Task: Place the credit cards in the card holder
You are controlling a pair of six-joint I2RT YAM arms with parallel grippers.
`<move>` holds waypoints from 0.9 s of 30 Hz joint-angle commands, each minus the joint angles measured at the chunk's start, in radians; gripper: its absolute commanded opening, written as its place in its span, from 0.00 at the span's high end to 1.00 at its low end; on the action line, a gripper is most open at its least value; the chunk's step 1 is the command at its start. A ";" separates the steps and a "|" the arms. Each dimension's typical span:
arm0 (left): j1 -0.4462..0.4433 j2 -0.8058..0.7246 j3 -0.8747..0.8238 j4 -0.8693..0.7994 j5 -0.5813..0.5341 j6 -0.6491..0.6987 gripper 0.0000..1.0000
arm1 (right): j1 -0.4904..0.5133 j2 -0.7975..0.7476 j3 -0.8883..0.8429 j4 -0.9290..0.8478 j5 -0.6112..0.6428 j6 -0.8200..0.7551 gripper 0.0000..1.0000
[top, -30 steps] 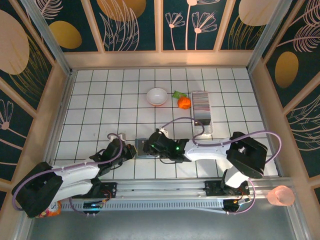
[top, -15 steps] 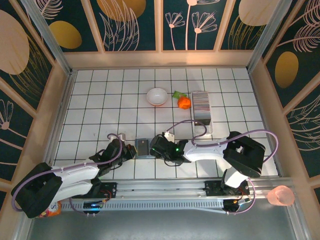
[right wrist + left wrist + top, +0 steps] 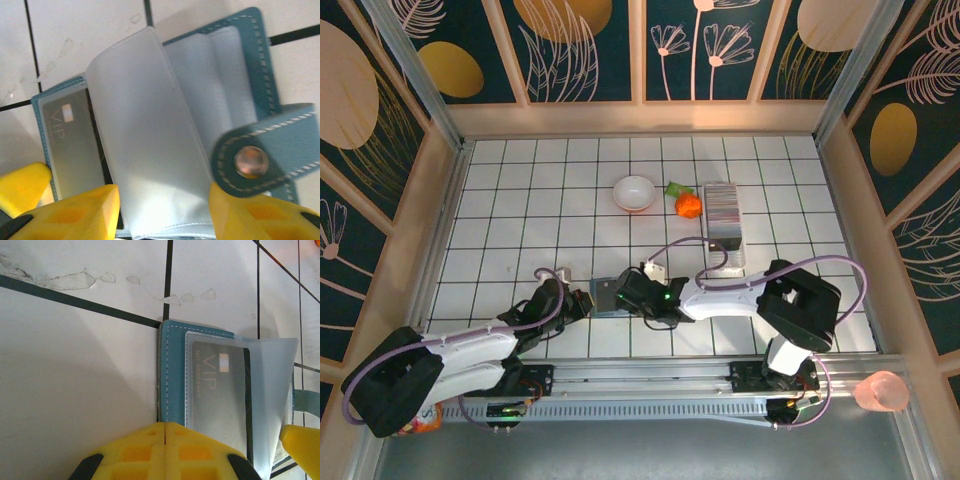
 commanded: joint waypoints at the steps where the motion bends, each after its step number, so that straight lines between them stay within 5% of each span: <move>1: -0.009 0.002 -0.041 -0.074 0.075 0.001 0.99 | 0.004 0.056 0.025 -0.001 -0.001 -0.018 0.48; 27: -0.008 -0.081 -0.063 -0.102 0.045 -0.027 1.00 | 0.000 0.072 -0.021 0.350 -0.121 -0.013 0.48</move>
